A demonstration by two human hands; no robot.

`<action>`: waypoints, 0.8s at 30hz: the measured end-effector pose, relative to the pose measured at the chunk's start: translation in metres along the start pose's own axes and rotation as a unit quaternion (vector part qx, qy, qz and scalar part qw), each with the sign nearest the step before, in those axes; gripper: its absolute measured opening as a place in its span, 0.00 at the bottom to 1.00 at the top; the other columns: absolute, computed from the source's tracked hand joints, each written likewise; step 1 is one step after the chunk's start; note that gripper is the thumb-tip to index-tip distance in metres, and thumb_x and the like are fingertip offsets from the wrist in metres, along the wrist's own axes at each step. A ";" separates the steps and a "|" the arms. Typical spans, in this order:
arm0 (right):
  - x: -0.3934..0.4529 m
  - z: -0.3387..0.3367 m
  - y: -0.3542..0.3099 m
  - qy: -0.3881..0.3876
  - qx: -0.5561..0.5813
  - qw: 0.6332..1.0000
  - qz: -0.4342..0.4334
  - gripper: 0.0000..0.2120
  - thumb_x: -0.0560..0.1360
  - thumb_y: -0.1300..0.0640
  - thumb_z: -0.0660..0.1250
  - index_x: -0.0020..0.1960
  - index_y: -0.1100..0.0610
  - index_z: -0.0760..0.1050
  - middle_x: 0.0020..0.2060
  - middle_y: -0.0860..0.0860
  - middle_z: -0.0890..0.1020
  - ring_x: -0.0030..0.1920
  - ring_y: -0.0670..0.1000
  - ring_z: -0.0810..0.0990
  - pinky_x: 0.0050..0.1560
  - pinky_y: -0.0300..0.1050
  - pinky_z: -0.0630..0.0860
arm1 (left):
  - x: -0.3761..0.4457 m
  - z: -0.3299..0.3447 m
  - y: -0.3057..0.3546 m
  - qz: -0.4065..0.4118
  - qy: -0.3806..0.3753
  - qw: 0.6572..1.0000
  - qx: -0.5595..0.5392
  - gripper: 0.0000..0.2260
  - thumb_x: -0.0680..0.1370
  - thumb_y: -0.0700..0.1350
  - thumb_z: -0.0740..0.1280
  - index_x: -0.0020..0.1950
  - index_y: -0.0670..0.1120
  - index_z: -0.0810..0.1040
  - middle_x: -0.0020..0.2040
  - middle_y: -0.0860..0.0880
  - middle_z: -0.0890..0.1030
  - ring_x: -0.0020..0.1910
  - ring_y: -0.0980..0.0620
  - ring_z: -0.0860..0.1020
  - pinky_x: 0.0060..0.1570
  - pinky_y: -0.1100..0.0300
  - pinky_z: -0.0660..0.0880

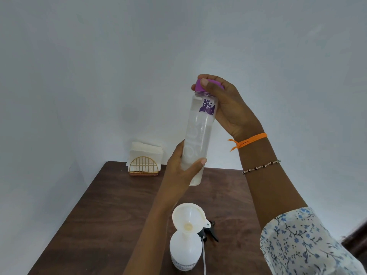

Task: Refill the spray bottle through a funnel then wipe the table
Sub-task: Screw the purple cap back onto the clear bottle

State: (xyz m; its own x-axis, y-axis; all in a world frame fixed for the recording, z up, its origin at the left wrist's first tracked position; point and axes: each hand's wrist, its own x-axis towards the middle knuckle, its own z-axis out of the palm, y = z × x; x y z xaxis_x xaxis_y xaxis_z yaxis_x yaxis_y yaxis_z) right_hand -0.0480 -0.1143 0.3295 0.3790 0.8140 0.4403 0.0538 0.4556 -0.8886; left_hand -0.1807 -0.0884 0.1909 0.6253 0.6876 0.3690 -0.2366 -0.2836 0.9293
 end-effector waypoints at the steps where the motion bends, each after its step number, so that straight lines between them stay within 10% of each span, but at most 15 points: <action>1: 0.000 0.000 0.001 0.010 -0.005 1.000 0.001 0.05 0.78 0.63 0.62 0.52 0.58 0.75 0.44 0.56 0.81 0.44 0.49 0.81 0.48 0.40 0.78 | 0.000 0.001 0.000 0.002 0.005 1.000 0.008 0.22 0.71 0.54 0.69 0.64 0.60 0.69 0.56 0.58 0.78 0.55 0.59 0.77 0.44 0.70 0.75; 24: -0.019 0.007 -0.005 0.164 -0.059 0.983 0.051 0.19 0.75 0.55 0.67 0.62 0.64 0.72 0.51 0.58 0.78 0.48 0.51 0.78 0.58 0.61 0.76 | -0.004 0.028 0.003 0.064 0.089 0.982 0.153 0.28 0.75 0.51 0.67 0.72 0.53 0.59 0.66 0.53 0.70 0.61 0.54 0.72 0.56 0.59 0.77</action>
State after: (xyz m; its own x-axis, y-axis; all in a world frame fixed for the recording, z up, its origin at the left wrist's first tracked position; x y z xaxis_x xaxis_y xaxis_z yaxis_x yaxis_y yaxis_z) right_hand -0.0616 -0.1293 0.3268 0.6647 0.6845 0.2995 0.0998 0.3159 -0.9435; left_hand -0.1631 -0.1101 0.1915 0.4589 0.7313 0.5045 -0.0536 -0.5440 0.8374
